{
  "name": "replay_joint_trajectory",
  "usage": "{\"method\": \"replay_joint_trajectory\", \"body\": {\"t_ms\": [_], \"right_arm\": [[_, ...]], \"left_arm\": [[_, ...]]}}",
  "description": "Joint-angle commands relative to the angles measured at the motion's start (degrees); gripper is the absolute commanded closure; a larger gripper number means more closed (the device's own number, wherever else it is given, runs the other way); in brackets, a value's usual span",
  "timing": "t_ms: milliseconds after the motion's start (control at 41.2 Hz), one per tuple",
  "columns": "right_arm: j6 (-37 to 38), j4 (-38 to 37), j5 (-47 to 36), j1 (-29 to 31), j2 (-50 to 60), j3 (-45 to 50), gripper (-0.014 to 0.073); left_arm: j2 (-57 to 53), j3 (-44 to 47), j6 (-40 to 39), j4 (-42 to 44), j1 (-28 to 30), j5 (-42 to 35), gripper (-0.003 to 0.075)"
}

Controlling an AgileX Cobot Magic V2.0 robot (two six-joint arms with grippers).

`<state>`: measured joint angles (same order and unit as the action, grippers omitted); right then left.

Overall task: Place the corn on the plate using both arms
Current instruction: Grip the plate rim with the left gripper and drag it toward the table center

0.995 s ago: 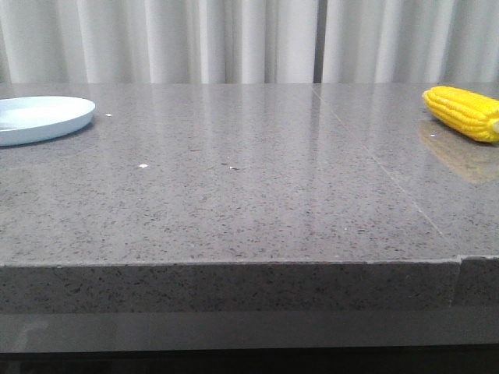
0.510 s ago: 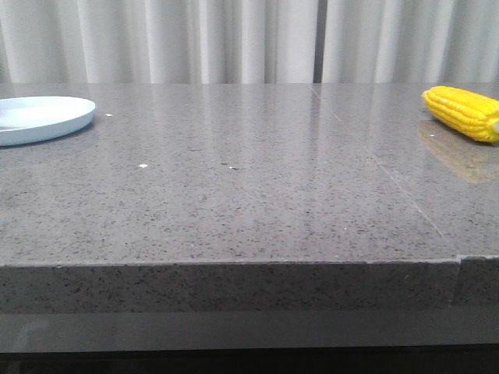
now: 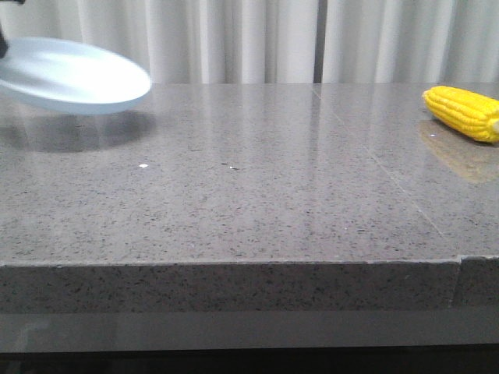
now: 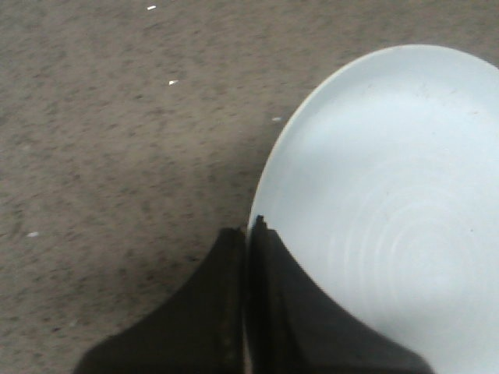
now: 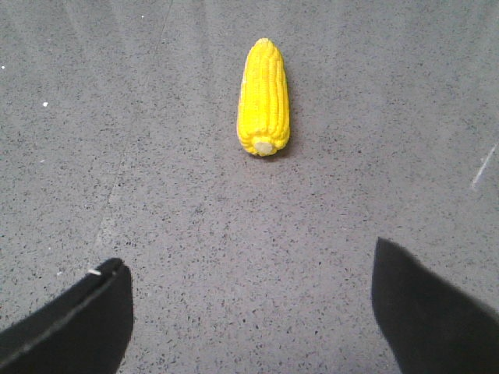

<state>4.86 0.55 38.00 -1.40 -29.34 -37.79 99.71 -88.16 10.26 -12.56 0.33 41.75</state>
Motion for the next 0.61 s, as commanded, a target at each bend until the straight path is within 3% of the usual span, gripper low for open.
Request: {"method": "replay_joint_trajectory", "body": {"t_ms": [0,340,583], "right_arm": [[-0.55,-0.55,-3.95,-0.06,-0.6,-2.03,-0.0053],[-0.55,-0.55,-3.95,-0.06,-0.6,-2.03,-0.0053],[-0.55,-0.55,-3.95,-0.06,-0.6,-2.03,-0.0053]], "left_arm": [[-4.12,-1.73,-0.03,-4.85,-3.99,-2.12,0.074],[-1.28,-1.73,-0.03,-8.74,-16.64,-2.59,0.074],[2.36,-1.73,-0.03,-9.44,-20.44,-4.0,0.074]]}}
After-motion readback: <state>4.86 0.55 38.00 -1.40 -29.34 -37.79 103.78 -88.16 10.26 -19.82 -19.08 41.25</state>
